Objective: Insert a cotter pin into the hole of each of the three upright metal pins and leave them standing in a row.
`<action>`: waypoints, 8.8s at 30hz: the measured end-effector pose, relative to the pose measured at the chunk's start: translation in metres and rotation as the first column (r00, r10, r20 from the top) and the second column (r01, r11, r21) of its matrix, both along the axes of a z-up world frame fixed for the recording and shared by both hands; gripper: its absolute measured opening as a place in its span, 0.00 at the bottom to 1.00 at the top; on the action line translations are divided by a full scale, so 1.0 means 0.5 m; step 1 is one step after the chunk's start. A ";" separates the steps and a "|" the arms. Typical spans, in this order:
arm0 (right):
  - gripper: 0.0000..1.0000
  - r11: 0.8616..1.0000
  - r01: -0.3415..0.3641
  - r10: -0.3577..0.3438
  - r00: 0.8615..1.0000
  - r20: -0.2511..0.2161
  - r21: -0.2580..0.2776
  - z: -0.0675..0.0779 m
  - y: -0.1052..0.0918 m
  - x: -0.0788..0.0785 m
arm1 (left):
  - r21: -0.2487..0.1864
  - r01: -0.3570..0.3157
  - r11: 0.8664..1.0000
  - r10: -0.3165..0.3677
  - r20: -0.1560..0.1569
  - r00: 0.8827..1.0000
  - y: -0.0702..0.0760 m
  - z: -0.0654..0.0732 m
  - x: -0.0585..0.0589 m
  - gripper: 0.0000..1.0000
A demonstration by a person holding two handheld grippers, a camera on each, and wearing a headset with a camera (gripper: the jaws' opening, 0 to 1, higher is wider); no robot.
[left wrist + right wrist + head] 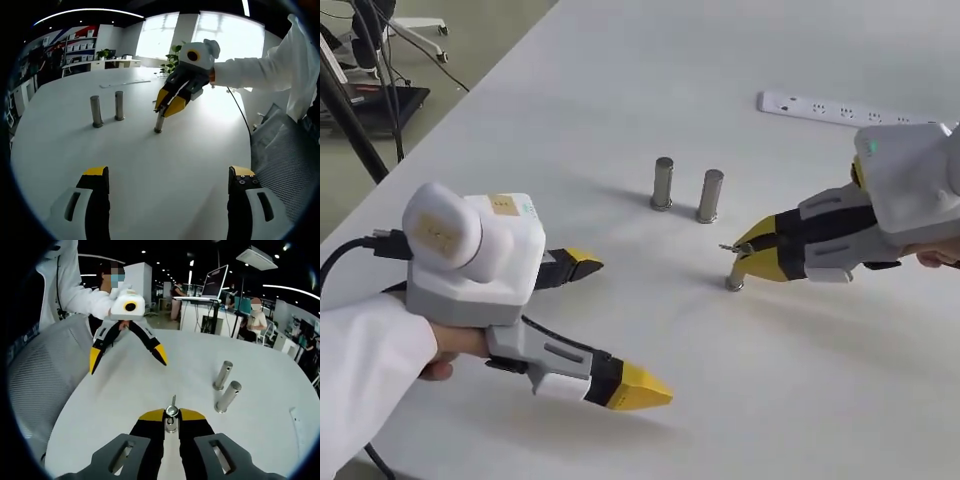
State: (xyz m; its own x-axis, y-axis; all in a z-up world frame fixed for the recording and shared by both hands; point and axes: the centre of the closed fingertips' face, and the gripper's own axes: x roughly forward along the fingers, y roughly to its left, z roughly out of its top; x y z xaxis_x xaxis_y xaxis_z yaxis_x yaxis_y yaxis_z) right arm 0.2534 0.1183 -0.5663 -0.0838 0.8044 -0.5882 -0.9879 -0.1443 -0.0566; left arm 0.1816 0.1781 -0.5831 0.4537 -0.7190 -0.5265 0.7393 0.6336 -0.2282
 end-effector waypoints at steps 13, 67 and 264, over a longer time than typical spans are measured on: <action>0.23 0.996 0.071 -0.069 0.997 -0.030 0.060 0.029 0.014 0.005 | -0.009 0.016 1.000 -0.017 -0.011 1.000 -0.008 0.010 -0.024 0.99; 0.98 0.682 0.712 -0.686 0.702 -0.191 0.168 0.117 -0.245 -0.099 | -0.069 -0.142 0.987 0.152 0.169 0.974 0.039 0.120 0.082 0.99; 0.88 0.833 0.551 -0.553 0.827 -0.103 -0.046 0.063 -0.291 -0.209 | 0.080 0.117 0.990 -0.121 0.047 0.992 -0.114 0.074 -0.101 0.99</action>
